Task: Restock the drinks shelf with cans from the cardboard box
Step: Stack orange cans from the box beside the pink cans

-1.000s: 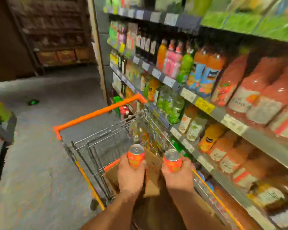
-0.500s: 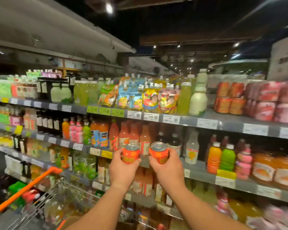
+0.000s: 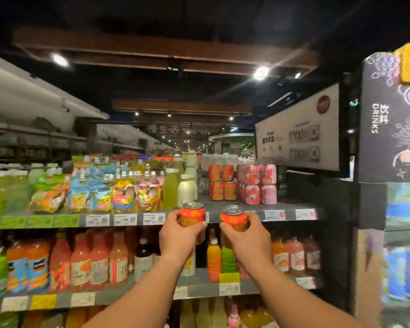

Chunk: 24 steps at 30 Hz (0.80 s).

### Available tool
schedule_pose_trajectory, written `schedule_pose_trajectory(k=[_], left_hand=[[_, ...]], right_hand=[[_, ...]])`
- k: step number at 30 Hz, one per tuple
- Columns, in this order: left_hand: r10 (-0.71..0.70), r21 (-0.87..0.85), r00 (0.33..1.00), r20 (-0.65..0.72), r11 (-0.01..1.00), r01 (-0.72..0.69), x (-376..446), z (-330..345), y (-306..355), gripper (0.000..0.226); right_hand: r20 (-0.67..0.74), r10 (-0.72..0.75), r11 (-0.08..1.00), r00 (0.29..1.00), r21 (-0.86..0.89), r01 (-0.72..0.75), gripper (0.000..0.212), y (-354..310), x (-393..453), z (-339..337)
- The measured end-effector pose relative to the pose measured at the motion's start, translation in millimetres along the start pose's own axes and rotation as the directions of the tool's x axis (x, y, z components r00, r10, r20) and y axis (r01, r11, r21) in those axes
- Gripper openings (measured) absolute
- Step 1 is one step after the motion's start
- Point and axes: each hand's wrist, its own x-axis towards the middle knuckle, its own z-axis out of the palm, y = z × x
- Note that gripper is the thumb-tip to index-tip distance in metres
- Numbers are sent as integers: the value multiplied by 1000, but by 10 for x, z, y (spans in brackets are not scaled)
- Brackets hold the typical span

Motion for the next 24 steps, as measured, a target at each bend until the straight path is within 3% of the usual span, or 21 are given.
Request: schedule_pose_trajectory(k=[8, 12, 14, 16, 21, 24], left_hand=[[-39, -164, 991, 124, 985, 59, 382, 553, 248, 67], [-40, -181, 986, 159, 981, 69, 630, 816, 256, 64], [-39, -182, 985, 169, 981, 70, 761, 930, 246, 51], [-48, -188, 987, 156, 979, 77, 917, 1057, 233, 43], [-61, -151, 994, 86, 986, 73, 1468, 1432, 199, 65], [-66, -124, 996, 64, 990, 73, 1805, 1624, 178, 51]], right_hand=[[-77, -11, 999, 997, -39, 8, 36, -22, 462, -195], [-71, -21, 999, 997, -42, 18, 44, 48, 814, -78], [-43, -19, 999, 999, -43, 17, 44, 94, 1029, -2], [-23, -24, 999, 999, -39, 23, 43, 152, 1260, 69], [21, -38, 999, 999, -23, 38, 41, 322, 1931, 267], [56, -43, 998, 998, -37, 45, 50, 414, 2303, 441]])
